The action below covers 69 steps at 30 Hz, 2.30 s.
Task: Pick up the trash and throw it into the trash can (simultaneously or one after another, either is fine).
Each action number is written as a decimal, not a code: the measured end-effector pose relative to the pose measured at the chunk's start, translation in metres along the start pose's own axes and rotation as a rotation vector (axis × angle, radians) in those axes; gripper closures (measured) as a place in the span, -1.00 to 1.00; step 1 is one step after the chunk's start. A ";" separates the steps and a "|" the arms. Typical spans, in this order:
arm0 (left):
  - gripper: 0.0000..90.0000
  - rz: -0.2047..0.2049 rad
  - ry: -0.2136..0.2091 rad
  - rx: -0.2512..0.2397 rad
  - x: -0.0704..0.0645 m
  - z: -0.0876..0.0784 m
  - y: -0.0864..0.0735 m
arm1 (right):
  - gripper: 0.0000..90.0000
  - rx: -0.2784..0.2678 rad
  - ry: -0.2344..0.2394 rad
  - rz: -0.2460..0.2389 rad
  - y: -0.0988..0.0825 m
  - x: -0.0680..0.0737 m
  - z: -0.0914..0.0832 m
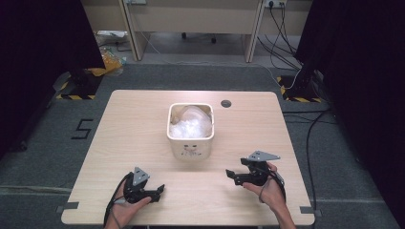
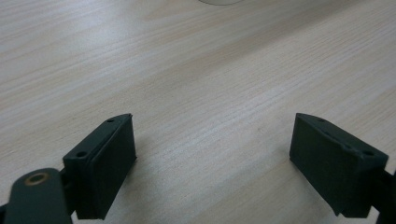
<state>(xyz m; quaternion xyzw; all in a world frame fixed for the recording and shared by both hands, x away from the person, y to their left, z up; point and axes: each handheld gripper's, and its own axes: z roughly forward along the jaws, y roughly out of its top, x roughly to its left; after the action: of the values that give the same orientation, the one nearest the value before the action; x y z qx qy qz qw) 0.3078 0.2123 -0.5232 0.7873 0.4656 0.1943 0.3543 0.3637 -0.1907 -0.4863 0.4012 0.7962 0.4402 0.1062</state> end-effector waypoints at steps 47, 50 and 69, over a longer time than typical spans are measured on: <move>-0.70 0.001 0.000 -0.001 0.000 0.000 0.000 | -0.67 0.119 -0.159 -0.118 -0.039 0.011 0.005; -0.70 0.001 -0.001 -0.001 0.000 0.000 0.000 | -0.67 0.119 -0.159 -0.118 -0.039 0.011 0.005; -0.70 0.001 0.000 0.000 0.000 0.000 0.000 | -0.67 0.118 -0.160 -0.119 -0.039 0.011 0.005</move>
<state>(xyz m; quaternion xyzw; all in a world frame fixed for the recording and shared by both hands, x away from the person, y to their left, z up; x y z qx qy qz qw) 0.3075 0.2125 -0.5232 0.7876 0.4653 0.1945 0.3541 0.3378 -0.1906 -0.5176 0.3925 0.8322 0.3520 0.1718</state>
